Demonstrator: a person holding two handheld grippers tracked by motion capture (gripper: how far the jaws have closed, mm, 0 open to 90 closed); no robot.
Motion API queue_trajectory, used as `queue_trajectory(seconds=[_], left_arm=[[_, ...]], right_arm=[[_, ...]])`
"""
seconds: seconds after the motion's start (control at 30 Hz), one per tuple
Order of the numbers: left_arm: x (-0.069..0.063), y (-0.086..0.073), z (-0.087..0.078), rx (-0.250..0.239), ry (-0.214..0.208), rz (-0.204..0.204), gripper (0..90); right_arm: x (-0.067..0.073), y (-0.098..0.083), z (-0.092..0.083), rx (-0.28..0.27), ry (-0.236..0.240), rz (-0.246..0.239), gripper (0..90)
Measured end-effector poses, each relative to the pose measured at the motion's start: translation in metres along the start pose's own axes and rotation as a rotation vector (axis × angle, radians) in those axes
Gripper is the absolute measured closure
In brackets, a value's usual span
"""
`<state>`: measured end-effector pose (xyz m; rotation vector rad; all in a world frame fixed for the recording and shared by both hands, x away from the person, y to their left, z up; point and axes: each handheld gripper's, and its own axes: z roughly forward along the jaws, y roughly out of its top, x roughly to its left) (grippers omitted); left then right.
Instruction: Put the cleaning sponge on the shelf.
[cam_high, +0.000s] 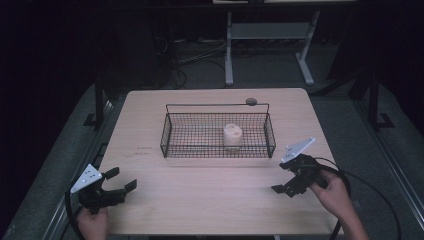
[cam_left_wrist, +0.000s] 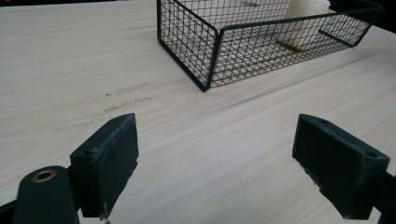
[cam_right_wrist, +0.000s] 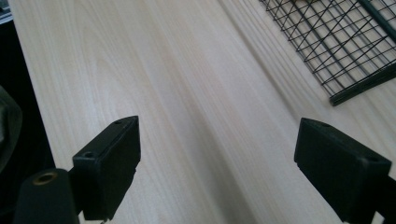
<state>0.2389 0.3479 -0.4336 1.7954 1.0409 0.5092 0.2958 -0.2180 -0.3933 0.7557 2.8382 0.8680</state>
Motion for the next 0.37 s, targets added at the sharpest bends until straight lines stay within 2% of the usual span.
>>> queue_trajectory(seconds=[0.17, 0.37], left_arm=[[-0.004, 0.000, 0.001, 0.005, 0.001, 0.015, 13.8], [-0.005, 0.000, 0.001, 0.006, 0.001, 0.026, 13.8]], right_arm=[[0.010, -0.010, 0.000, -0.012, 0.000, -0.018, 14.0], [0.022, -0.020, 0.001, -0.046, -0.007, -0.009, 14.0]])
